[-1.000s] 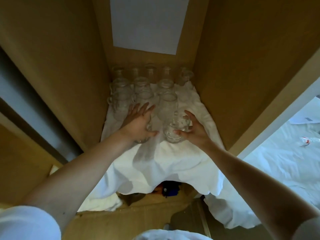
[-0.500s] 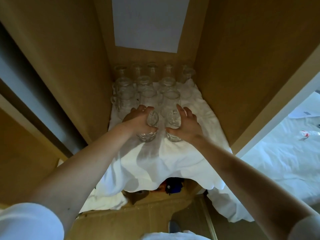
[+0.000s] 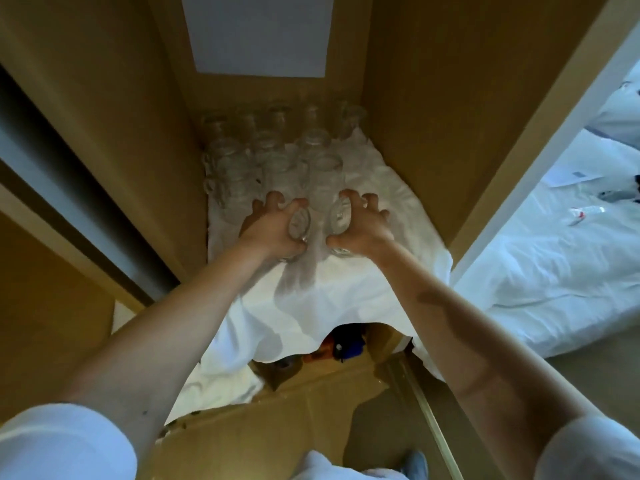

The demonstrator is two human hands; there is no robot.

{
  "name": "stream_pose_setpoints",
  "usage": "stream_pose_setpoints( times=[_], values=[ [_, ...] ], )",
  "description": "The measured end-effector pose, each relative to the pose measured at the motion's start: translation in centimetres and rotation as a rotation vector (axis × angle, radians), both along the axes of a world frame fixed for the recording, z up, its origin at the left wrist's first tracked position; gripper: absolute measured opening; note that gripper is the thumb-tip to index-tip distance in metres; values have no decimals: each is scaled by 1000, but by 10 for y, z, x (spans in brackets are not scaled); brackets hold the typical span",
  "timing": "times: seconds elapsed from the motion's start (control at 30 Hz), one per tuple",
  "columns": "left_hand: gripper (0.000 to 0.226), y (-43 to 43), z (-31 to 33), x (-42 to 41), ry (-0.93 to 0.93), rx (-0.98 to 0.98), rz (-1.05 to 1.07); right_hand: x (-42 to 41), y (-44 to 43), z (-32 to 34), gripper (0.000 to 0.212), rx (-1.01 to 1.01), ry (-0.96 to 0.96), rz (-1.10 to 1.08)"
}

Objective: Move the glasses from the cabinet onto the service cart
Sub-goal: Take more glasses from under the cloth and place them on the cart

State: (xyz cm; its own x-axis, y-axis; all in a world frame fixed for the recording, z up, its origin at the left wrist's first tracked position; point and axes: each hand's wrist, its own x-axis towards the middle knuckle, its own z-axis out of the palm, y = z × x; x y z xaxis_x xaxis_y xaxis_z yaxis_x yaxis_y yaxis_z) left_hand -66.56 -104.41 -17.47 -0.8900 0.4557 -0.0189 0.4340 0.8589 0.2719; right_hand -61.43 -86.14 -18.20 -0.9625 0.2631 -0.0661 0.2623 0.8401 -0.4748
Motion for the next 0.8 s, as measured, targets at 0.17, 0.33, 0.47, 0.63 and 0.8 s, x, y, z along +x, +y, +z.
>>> stream_pose_setpoints(
  times=[0.17, 0.33, 0.47, 0.63, 0.8],
  values=[
    [86, 11, 2, 27, 87, -82, -2, 52, 31, -7, 88, -289, 150, -135],
    [80, 52, 0, 68, 103, -71, -117, 109, 84, -10, 83, -259, 90, -180],
    [76, 116, -4, 118, 130, -74, -242, 174, 140, -19, 82, -307, 93, -222],
    [74, 219, -8, 195, 98, -97, -476, 275, 221, -40, 87, -278, 29, -308],
    [77, 330, -27, 264, 52, -110, -647, 383, 305, -51, 88, -263, -18, -495]
  ],
)
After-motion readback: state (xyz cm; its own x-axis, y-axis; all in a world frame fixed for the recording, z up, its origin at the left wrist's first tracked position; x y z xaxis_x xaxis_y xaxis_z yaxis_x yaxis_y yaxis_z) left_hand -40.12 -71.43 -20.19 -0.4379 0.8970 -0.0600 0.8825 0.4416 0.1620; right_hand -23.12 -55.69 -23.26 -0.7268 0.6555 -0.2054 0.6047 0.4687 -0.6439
